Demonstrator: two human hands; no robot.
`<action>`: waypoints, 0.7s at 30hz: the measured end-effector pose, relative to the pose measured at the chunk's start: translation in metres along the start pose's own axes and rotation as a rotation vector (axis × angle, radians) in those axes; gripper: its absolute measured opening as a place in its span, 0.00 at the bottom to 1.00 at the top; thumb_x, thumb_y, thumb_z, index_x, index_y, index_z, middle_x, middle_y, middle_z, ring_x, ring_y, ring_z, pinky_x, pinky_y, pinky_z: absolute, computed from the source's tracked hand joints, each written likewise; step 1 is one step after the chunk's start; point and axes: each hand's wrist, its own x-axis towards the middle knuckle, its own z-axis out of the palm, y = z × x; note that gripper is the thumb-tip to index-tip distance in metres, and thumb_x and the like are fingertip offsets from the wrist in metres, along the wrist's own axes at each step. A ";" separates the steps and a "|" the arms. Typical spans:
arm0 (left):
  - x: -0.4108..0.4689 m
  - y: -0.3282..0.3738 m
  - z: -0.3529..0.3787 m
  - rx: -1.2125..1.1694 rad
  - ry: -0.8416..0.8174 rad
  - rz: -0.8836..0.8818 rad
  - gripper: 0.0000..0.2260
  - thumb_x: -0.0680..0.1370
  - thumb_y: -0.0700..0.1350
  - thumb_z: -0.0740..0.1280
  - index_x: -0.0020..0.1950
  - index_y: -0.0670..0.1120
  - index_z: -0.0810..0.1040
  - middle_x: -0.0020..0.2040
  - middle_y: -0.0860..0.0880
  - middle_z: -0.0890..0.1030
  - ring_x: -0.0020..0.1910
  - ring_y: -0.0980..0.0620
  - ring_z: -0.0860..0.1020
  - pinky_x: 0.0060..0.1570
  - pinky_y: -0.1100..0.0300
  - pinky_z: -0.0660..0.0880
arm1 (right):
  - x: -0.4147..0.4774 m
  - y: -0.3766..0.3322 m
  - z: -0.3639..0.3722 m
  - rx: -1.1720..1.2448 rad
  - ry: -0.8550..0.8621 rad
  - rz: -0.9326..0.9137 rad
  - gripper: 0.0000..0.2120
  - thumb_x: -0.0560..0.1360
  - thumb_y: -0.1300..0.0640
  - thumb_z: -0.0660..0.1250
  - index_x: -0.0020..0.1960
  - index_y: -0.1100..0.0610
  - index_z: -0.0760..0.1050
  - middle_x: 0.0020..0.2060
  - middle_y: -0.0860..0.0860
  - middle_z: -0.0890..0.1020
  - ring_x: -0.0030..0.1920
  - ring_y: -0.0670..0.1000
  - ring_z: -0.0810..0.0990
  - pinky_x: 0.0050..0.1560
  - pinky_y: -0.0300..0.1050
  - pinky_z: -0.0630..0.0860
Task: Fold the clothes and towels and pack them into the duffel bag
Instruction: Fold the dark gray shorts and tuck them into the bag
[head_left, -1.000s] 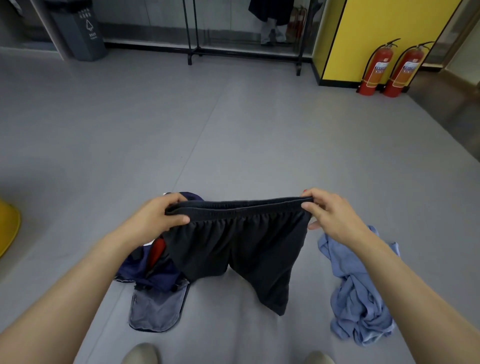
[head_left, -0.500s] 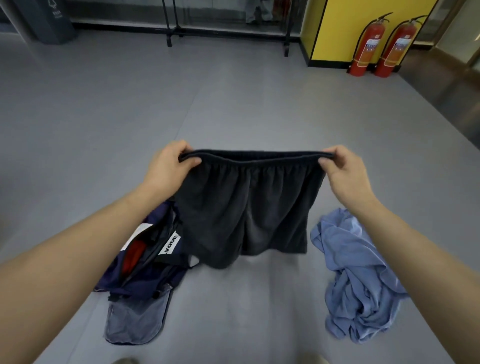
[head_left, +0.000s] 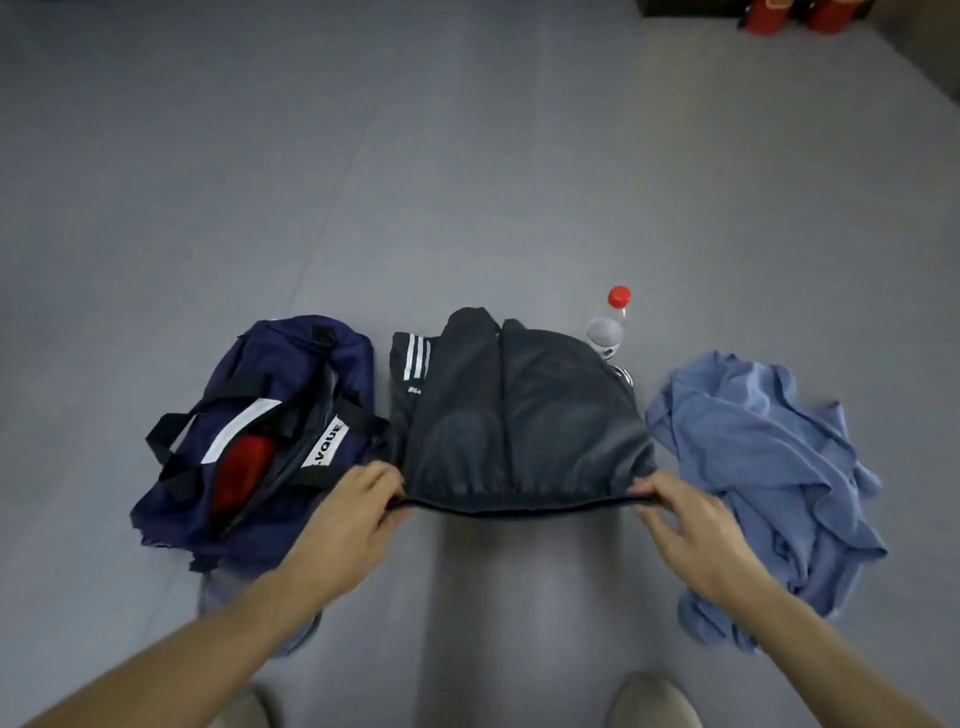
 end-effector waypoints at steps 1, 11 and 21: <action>-0.011 -0.008 0.027 0.028 -0.043 -0.023 0.07 0.76 0.49 0.70 0.48 0.50 0.74 0.54 0.55 0.74 0.49 0.51 0.75 0.51 0.58 0.73 | -0.007 0.016 0.022 -0.005 -0.046 0.032 0.07 0.77 0.58 0.68 0.51 0.46 0.76 0.46 0.40 0.82 0.48 0.45 0.82 0.47 0.47 0.76; -0.086 -0.032 0.169 0.259 -0.537 -0.117 0.22 0.58 0.63 0.78 0.46 0.54 0.85 0.58 0.51 0.82 0.56 0.47 0.84 0.47 0.54 0.83 | -0.088 0.112 0.166 -0.292 -0.456 0.011 0.25 0.49 0.49 0.83 0.44 0.49 0.83 0.57 0.49 0.84 0.50 0.49 0.86 0.39 0.38 0.81; 0.007 0.049 0.173 0.164 -0.343 0.005 0.14 0.79 0.61 0.58 0.55 0.54 0.74 0.53 0.53 0.74 0.50 0.50 0.75 0.49 0.54 0.75 | 0.051 0.106 0.114 -0.136 -0.052 0.156 0.05 0.79 0.54 0.67 0.54 0.49 0.81 0.52 0.46 0.83 0.49 0.53 0.83 0.47 0.45 0.75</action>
